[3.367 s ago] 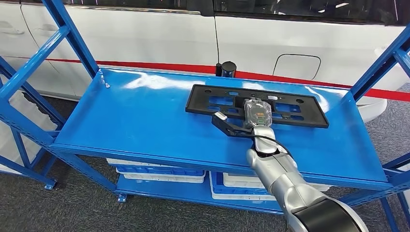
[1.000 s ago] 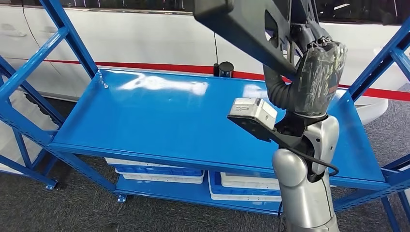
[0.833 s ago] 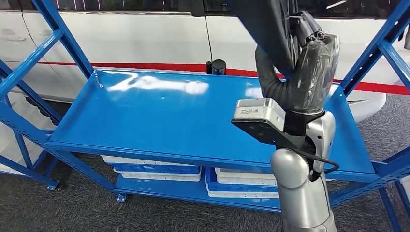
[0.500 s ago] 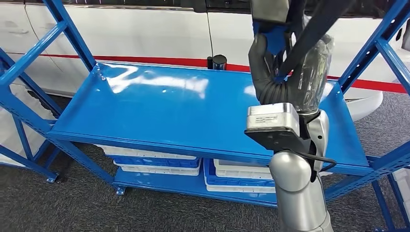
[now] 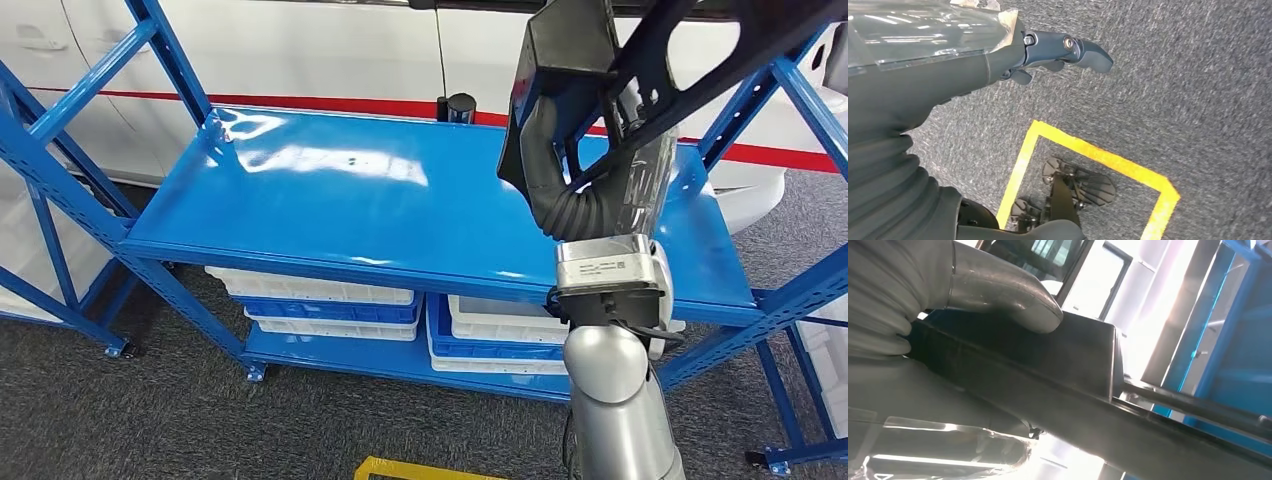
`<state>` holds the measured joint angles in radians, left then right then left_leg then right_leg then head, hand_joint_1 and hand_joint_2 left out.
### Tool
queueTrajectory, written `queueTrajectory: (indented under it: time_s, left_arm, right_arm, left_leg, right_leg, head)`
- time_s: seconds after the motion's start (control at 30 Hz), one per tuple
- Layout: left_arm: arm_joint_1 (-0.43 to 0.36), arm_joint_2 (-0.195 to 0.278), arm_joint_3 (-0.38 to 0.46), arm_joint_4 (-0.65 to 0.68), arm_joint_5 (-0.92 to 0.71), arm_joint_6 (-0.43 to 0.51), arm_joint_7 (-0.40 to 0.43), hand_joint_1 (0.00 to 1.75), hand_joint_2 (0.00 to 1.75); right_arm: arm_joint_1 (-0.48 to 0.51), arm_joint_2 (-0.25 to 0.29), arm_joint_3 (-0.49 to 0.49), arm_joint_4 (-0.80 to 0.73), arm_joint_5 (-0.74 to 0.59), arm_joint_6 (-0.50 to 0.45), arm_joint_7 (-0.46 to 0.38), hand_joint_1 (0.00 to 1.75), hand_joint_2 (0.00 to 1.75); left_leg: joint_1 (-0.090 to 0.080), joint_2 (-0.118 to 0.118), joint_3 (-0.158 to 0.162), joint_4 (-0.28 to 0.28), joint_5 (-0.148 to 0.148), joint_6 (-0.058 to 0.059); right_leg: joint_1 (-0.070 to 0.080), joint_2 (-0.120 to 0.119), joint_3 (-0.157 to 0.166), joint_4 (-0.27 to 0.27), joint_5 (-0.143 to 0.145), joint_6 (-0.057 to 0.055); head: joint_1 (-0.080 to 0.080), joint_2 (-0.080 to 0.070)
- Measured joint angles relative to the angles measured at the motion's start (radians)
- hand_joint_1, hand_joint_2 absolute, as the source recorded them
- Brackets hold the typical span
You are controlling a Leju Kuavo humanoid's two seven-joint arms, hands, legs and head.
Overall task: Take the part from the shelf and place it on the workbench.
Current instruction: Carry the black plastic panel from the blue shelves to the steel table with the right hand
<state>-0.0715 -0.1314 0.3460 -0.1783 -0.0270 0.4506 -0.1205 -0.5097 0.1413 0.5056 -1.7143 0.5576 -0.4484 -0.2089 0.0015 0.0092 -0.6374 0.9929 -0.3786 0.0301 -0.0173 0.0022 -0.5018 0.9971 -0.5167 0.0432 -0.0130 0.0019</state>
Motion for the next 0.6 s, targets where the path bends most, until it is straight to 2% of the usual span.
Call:
queueTrajectory:
  time_s: [0.03, 0.1, 0.13, 0.17, 0.23, 0.27, 0.3, 0.33, 0.37, 0.4, 0.43, 0.47, 0.5, 0.53, 0.6]
  left_arm:
    - [0.001, 0.0, 0.0, 0.0, 0.0, 0.0, 0.0, 0.0, 1.75]
    - [0.003, 0.001, 0.0, 0.0, 0.0, 0.002, -0.001, 0.0, 1.75]
    - [0.003, 0.001, 0.0, 0.0, 0.0, 0.003, -0.002, 0.0, 1.75]
    - [0.004, 0.001, 0.0, 0.0, 0.001, 0.004, -0.003, 0.0, 1.75]
    - [0.004, 0.002, 0.0, 0.0, 0.001, 0.006, -0.005, 0.0, 1.75]
    - [0.004, 0.002, 0.0, 0.0, 0.001, 0.006, -0.007, 0.0, 1.75]
    - [0.004, 0.002, 0.0, 0.0, 0.001, 0.006, -0.008, 0.0, 1.75]
    - [0.004, 0.002, 0.0, 0.0, 0.001, 0.006, -0.01, 0.0, 1.75]
    - [0.004, 0.003, 0.0, 0.0, 0.001, 0.006, -0.013, 0.0, 1.75]
    - [0.004, 0.004, 0.0, 0.0, 0.001, 0.004, -0.016, 0.0, 1.75]
    - [0.003, 0.005, 0.0, -0.001, 0.001, 0.002, -0.019, 0.0, 1.75]
    - [0.003, 0.006, 0.0, -0.002, 0.0, 0.0, -0.021, 0.0, 1.75]
    - [0.003, 0.007, 0.0, -0.002, 0.0, -0.002, -0.023, 0.0, 1.75]
    - [0.003, 0.007, 0.0, -0.003, -0.001, -0.004, -0.024, 0.0, 1.75]
    - [0.004, 0.007, 0.0, -0.003, -0.002, -0.009, -0.025, 0.0, 1.75]
  right_arm:
    - [0.001, 0.0, 0.0, 0.001, -0.001, -0.001, 0.0, 1.75, 1.75]
    - [0.0, 0.001, -0.001, 0.002, -0.001, -0.001, -0.001, 1.75, 1.75]
    - [-0.001, 0.002, -0.001, 0.003, -0.001, -0.002, -0.001, 1.75, 1.75]
    - [-0.001, 0.004, -0.001, 0.003, -0.002, -0.002, -0.001, 1.75, 1.75]
    - [0.0, 0.006, -0.002, 0.004, -0.002, -0.002, -0.001, 1.75, 1.75]
    - [0.002, 0.007, -0.002, 0.005, -0.002, -0.002, -0.001, 1.75, 1.75]
    - [0.003, 0.007, -0.003, 0.006, -0.002, -0.002, -0.001, 1.75, 1.75]
    - [0.005, 0.006, -0.003, 0.006, -0.002, -0.002, -0.001, 1.75, 1.75]
    - [0.006, 0.006, -0.003, 0.006, -0.002, -0.003, -0.001, 1.75, 1.75]
    - [0.007, 0.006, -0.005, 0.006, -0.002, -0.004, -0.001, 1.75, 1.75]
    - [0.007, 0.006, -0.006, 0.006, -0.002, -0.004, -0.001, 1.75, 1.75]
    - [0.007, 0.006, -0.008, 0.006, -0.002, -0.005, -0.001, 1.75, 1.75]
    - [0.007, 0.006, -0.01, 0.005, -0.002, -0.005, -0.001, 1.75, 1.75]
    - [0.007, 0.006, -0.012, 0.005, -0.002, -0.006, -0.001, 1.75, 1.75]
    - [0.01, 0.005, -0.016, 0.005, -0.002, -0.008, -0.002, 1.75, 1.75]
  left_leg:
    - [0.0, 0.0, -0.003, 0.001, 0.006, -0.007]
    - [0.004, -0.002, -0.01, 0.005, 0.006, -0.02]
    - [0.006, -0.004, -0.018, 0.021, -0.015, -0.026]
    - [0.009, -0.005, -0.031, 0.056, -0.053, -0.031]
    - [0.012, -0.006, -0.068, 0.177, -0.151, -0.041]
    - [0.013, -0.007, -0.082, 0.239, -0.183, -0.045]
    - [0.013, -0.007, -0.084, 0.279, -0.193, -0.046]
    - [0.014, -0.007, -0.069, 0.283, -0.183, -0.046]
    - [0.014, -0.007, -0.035, 0.25, -0.16, -0.044]
    - [0.014, -0.007, 0.016, 0.187, -0.136, -0.041]
    - [0.014, -0.009, 0.071, 0.111, -0.125, -0.037]
    - [0.012, -0.011, 0.113, 0.049, -0.122, -0.032]
    - [0.008, -0.014, 0.138, 0.009, -0.125, -0.027]
    - [0.004, -0.016, 0.144, -0.007, -0.129, -0.021]
    - [0.001, -0.014, 0.132, -0.012, -0.113, -0.004]
  right_leg:
    - [0.004, 0.001, -0.002, -0.002, 0.003, -0.008]
    - [-0.001, 0.001, -0.016, -0.003, 0.014, -0.024]
    - [-0.003, -0.001, -0.022, -0.004, 0.023, -0.035]
    - [-0.006, -0.002, -0.029, -0.006, 0.033, -0.044]
    - [-0.006, -0.003, -0.049, -0.004, 0.052, -0.052]
    - [-0.005, -0.003, -0.061, -0.003, 0.061, -0.052]
    - [-0.005, -0.003, -0.073, -0.002, 0.07, -0.051]
    - [-0.005, -0.003, -0.084, -0.001, 0.079, -0.049]
    - [-0.005, -0.002, -0.094, -0.001, 0.086, -0.046]
    - [-0.005, -0.002, -0.103, 0.0, 0.094, -0.042]
    - [-0.003, -0.001, -0.11, 0.001, 0.1, -0.038]
    - [-0.003, -0.001, -0.114, 0.001, 0.107, -0.032]
    - [-0.002, -0.002, -0.116, 0.0, 0.113, -0.024]
    - [-0.002, -0.003, -0.118, -0.002, 0.12, -0.016]
    - [-0.004, -0.003, -0.123, -0.003, 0.13, -0.002]
  head:
    - [0.0, 0.0]
    - [0.0, 0.0]
    - [-0.002, 0.0]
    - [-0.004, 0.0]
    - [-0.009, 0.0]
    - [-0.009, 0.0]
    - [-0.009, 0.0]
    - [-0.01, 0.0]
    - [-0.01, 0.0]
    - [-0.01, 0.0]
    - [-0.01, 0.0]
    - [-0.009, 0.0]
    - [-0.008, 0.0]
    - [-0.007, 0.0]
    - [-0.007, 0.0]
